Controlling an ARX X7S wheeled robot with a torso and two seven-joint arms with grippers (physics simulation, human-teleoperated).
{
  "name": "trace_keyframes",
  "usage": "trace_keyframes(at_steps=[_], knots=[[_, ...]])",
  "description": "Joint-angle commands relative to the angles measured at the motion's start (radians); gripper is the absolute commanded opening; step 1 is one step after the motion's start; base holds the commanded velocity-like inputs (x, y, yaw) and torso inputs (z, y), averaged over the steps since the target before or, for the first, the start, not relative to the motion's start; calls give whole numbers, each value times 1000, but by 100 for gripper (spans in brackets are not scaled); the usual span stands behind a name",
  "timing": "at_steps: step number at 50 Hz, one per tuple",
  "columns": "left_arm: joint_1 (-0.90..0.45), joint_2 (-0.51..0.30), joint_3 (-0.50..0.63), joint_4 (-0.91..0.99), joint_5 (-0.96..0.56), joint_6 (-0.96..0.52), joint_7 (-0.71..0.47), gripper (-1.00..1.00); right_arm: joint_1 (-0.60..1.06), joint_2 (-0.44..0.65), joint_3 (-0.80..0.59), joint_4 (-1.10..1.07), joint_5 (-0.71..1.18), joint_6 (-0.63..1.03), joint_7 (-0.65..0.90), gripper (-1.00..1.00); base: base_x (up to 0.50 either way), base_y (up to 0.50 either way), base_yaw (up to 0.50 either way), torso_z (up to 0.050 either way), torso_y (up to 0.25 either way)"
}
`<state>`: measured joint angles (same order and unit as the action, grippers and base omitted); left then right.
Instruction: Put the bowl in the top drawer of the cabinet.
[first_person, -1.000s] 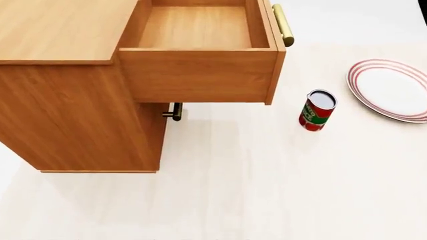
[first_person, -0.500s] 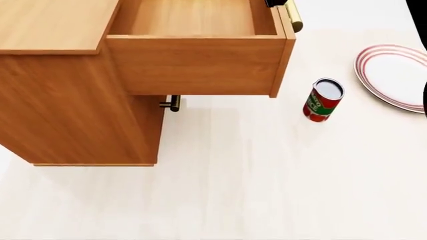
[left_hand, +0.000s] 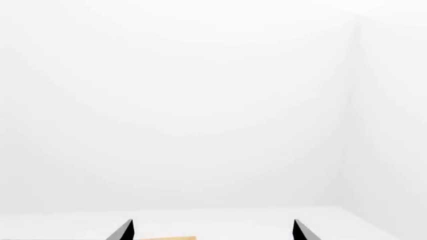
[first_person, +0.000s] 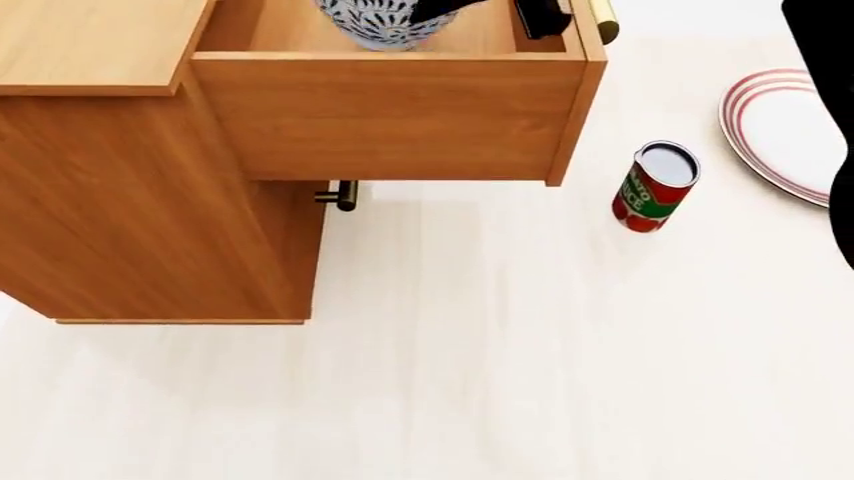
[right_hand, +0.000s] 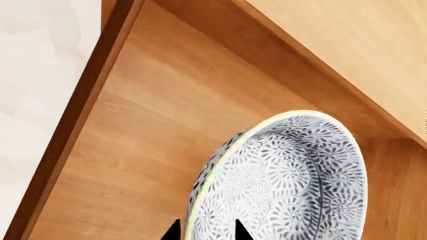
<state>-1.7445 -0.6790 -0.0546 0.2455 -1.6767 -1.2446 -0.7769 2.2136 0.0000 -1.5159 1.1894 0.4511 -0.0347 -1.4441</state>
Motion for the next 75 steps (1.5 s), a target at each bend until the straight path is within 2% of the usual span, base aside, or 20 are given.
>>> trace_keyframes(at_steps=[1,37,53,64,66,69,75], knots=[[3,-2,2,-1,-8,12,-9,100,0,0,8,-6,-6,9,4,100,0,0,0,0,0],[5,-12,16,-1,-15,33,4,100,60,0,20,21,12,26,-7,100,0,0,0,0,28],[6,-15,20,-6,-30,42,9,100,72,0,43,67,21,24,-27,100,0,0,0,0,153],[7,-16,23,-15,-53,48,8,100,86,12,130,116,34,-13,9,100,0,0,0,-2,204],[9,-15,22,-17,-60,51,3,100,80,48,145,48,47,-1,43,100,0,0,0,-3,223],[10,-15,22,-21,-71,54,-5,100,67,201,157,-296,87,157,163,100,0,0,0,-3,223],[11,-15,22,-26,-84,59,-4,100,53,349,190,-595,137,285,294,100,0,0,0,-3,222]])
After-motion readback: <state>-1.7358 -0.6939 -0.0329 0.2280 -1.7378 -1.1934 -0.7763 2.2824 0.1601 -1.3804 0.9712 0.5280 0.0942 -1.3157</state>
